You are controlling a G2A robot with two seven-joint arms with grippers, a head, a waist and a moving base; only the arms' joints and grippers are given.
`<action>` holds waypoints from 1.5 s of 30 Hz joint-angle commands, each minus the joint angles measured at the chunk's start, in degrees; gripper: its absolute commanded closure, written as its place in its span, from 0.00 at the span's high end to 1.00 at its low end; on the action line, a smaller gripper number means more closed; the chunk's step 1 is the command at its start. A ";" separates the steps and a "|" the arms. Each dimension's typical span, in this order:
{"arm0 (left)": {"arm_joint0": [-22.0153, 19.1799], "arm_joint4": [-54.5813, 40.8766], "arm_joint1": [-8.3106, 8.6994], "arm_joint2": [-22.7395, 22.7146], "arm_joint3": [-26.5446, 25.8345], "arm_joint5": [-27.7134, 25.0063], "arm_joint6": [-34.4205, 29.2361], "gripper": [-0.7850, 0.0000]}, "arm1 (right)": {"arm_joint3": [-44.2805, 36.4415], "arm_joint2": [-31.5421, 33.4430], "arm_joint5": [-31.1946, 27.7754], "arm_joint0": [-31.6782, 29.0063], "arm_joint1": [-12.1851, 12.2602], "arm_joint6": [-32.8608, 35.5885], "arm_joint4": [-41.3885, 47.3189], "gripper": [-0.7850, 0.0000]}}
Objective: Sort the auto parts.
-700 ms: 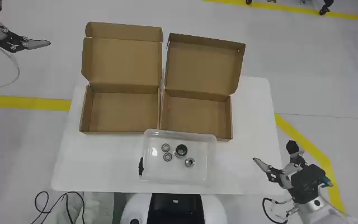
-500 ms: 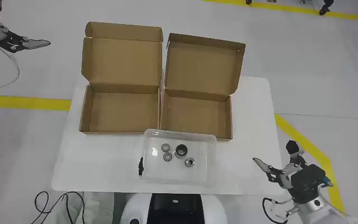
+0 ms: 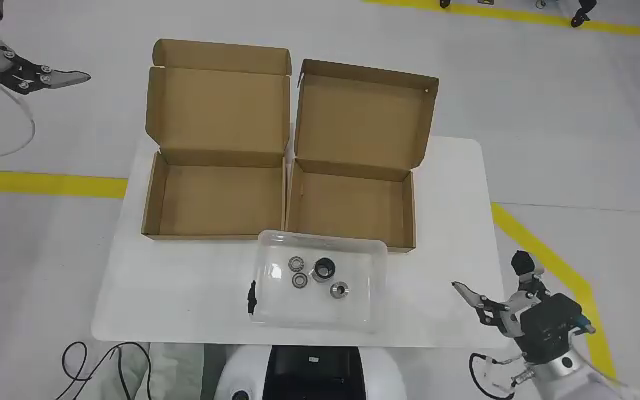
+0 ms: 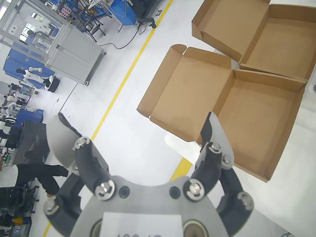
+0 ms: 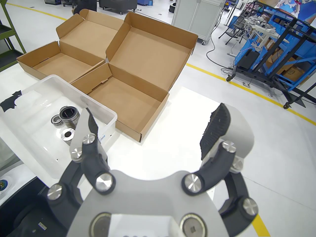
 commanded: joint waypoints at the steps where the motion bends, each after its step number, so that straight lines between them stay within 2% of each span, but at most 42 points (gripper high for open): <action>1: 0.00 0.00 0.00 0.00 0.00 0.00 0.00 1.00 | 0.00 0.00 0.00 0.00 0.00 0.00 0.00 1.00; 17: 0.00 0.00 0.00 0.00 0.00 0.00 0.00 1.00 | 0.06 -0.40 0.01 0.51 0.04 0.46 -0.09 1.00; 27: 0.00 0.00 0.00 0.00 0.00 0.00 0.00 1.00 | 1.65 -5.94 -6.00 6.00 0.94 8.42 -3.13 1.00; 38: 0.00 0.00 0.00 0.00 0.00 0.00 0.00 1.00 | 4.33 -16.97 -13.91 13.24 1.92 20.23 -6.40 1.00; 45: 0.00 0.00 0.00 0.00 0.00 0.00 0.00 1.00 | 5.92 -20.47 -16.08 15.27 2.23 22.69 -5.39 1.00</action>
